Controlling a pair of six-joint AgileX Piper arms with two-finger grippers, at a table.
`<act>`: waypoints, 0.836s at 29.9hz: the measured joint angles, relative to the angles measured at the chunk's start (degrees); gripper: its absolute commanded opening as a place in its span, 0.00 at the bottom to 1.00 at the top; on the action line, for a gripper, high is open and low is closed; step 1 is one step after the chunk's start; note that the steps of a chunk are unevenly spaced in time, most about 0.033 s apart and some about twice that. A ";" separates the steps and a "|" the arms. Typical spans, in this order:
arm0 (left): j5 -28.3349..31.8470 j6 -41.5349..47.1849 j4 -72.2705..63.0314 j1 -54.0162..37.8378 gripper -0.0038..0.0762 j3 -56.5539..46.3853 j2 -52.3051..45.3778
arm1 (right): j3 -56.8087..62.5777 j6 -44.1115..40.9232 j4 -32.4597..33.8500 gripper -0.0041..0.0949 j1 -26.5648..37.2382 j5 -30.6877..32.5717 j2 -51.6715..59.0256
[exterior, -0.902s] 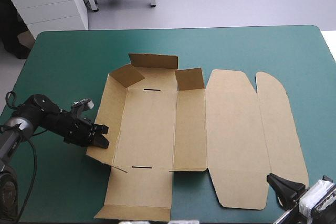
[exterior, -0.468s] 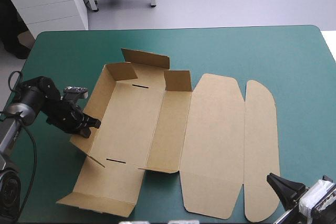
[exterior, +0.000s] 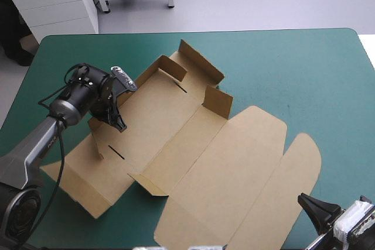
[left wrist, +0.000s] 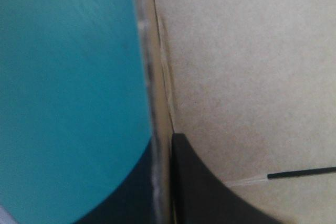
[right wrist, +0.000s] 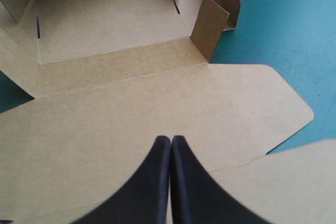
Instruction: Fold the box
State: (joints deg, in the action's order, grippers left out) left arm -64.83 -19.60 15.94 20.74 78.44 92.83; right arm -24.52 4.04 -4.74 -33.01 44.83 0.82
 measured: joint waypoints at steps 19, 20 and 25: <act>20.01 5.69 28.58 19.64 0.04 -0.56 0.36 | 0.00 -0.05 0.00 0.02 0.00 0.00 0.00; 20.44 7.13 30.57 20.35 0.04 -0.99 0.36 | 0.00 -0.05 0.00 0.02 0.00 0.00 0.00; 22.17 17.13 44.59 24.76 0.04 -5.45 0.36 | 0.00 -0.05 0.00 0.02 0.00 0.00 0.00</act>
State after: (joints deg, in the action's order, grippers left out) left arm -42.66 -2.47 60.53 45.50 73.00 93.20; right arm -24.52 3.98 -4.74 -33.01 44.83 0.82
